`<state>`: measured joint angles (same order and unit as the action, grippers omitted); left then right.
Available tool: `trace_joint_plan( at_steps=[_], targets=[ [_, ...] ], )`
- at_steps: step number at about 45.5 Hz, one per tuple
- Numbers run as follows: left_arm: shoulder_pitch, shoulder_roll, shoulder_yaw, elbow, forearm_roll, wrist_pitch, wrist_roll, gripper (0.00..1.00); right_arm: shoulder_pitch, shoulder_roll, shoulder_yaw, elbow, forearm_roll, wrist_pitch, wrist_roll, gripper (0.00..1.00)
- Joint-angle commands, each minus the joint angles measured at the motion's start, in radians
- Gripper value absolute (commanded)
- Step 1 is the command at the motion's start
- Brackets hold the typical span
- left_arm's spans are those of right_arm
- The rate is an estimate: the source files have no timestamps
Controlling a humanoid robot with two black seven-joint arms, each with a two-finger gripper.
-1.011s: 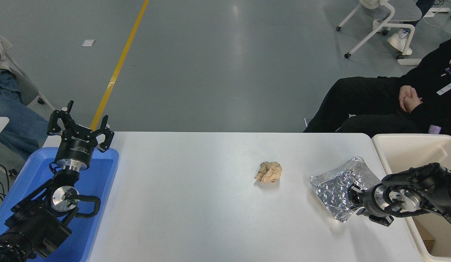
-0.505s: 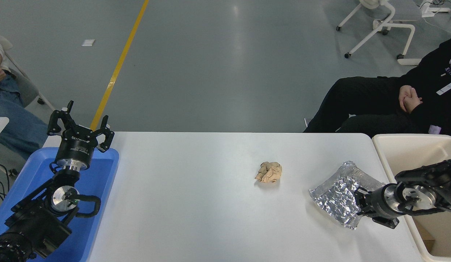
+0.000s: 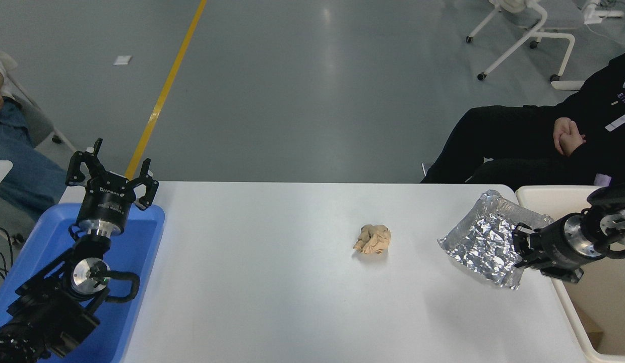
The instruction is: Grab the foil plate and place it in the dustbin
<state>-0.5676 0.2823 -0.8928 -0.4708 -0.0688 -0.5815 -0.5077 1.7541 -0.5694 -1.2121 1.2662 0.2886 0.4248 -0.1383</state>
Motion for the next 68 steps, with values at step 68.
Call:
trace_joint_plan(
  at_steps=[68],
  targets=[
    [0.003,0.000,-0.002,0.000,0.000,0.000,0.000,0.99,-0.011,-0.399,-0.015,-0.565,-0.135,0.361,0.000,0.00]
  ],
)
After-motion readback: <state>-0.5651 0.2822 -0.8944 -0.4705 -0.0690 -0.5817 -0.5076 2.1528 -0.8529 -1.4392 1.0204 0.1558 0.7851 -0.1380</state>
